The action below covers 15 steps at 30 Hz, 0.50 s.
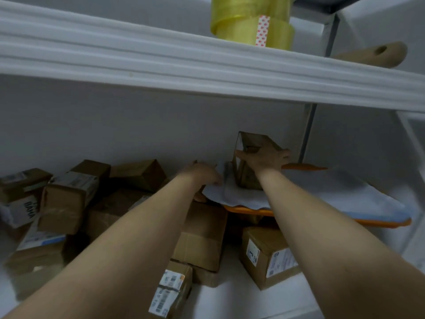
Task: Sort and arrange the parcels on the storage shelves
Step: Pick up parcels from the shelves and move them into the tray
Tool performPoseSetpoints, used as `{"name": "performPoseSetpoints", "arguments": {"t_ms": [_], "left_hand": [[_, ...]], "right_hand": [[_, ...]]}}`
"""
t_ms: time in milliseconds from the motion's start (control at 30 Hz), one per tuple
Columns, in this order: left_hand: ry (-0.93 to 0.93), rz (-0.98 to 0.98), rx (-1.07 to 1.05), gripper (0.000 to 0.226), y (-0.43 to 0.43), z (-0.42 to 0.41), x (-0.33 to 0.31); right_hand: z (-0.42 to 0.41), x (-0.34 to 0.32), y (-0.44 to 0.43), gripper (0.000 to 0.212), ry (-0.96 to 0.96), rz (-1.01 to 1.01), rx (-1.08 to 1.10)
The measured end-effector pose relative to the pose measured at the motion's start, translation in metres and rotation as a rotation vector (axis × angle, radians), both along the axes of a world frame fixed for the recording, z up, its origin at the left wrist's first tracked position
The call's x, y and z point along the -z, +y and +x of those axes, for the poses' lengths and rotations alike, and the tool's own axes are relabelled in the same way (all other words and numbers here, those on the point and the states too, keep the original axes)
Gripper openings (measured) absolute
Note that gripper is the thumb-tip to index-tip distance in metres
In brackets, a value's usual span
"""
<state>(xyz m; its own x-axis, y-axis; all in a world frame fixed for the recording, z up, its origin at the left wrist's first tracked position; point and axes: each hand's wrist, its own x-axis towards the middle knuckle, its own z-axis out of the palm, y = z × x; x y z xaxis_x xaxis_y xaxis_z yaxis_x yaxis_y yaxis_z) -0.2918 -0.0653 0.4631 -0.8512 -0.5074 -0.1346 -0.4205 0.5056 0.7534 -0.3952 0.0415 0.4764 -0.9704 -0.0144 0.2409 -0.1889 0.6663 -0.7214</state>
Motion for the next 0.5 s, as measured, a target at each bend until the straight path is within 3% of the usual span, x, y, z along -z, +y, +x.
{"name": "performPoseSetpoints", "arguments": {"t_ms": [233, 400, 500], "left_hand": [[0.007, 0.165, -0.049, 0.054, -0.005, -0.010, 0.011], [0.029, 0.243, -0.079, 0.051, -0.002, -0.008, 0.015], [0.051, 0.307, -0.077, 0.044, 0.002, -0.004, 0.015]], "right_hand": [[-0.004, -0.005, -0.013, 0.104, 0.019, 0.076, -0.008], [-0.002, 0.001, -0.008, 0.105, 0.006, -0.067, -0.069], [0.004, 0.002, -0.002, 0.100, 0.000, -0.209, -0.001]]}}
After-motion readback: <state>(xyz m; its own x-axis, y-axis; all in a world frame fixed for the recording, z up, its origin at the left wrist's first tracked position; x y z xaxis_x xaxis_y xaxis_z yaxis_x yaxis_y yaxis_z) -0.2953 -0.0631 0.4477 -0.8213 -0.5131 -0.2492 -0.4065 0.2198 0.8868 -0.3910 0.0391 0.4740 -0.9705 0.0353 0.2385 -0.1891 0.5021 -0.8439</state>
